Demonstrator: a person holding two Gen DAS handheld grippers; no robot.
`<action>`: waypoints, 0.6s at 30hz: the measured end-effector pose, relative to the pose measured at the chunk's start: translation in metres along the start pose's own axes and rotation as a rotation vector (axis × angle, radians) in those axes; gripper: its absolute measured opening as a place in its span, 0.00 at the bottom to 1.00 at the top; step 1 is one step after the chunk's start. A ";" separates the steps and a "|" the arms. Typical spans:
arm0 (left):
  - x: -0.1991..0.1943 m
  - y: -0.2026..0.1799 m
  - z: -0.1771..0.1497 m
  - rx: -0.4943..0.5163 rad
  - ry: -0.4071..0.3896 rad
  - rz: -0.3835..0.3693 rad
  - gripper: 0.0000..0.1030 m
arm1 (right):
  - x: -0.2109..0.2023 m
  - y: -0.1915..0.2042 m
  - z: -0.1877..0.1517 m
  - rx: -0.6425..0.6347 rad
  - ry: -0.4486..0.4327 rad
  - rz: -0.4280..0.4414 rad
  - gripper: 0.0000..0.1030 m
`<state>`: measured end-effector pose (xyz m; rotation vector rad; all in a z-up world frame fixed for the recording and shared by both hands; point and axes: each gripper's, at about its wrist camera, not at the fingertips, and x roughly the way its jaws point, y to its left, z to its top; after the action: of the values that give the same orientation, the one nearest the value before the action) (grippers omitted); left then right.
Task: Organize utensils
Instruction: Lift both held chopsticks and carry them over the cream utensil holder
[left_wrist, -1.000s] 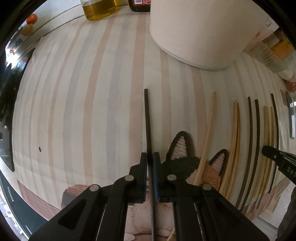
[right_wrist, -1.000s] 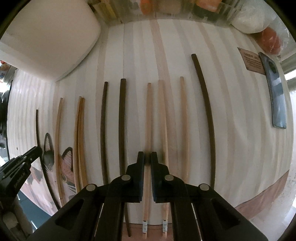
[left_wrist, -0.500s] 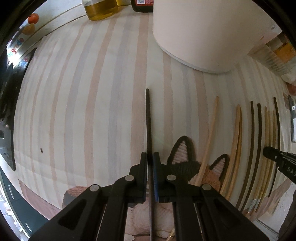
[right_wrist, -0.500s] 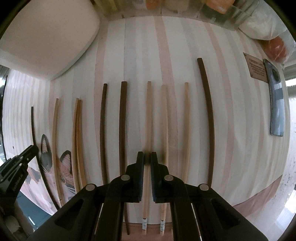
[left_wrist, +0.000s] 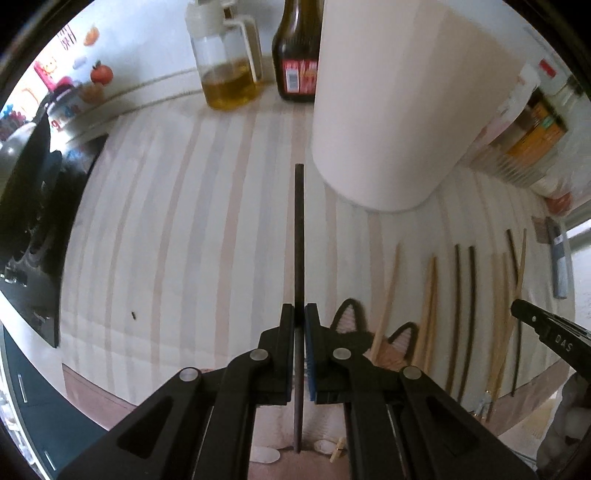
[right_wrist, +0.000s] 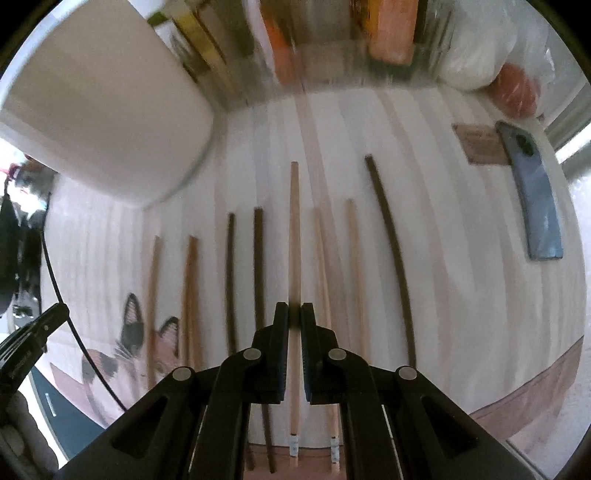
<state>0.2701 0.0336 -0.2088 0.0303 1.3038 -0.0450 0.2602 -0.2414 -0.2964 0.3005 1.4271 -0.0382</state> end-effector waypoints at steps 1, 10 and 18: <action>-0.004 -0.002 0.001 0.000 -0.010 -0.002 0.03 | -0.006 0.000 0.000 0.000 -0.013 0.007 0.06; -0.036 -0.011 0.010 0.002 -0.092 -0.025 0.03 | -0.057 0.000 0.011 -0.019 -0.133 0.059 0.06; -0.067 -0.013 0.023 0.004 -0.154 -0.047 0.03 | -0.095 0.031 0.021 -0.044 -0.237 0.124 0.06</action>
<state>0.2737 0.0205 -0.1386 -0.0004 1.1501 -0.0883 0.2726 -0.2307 -0.1958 0.3366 1.1708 0.0576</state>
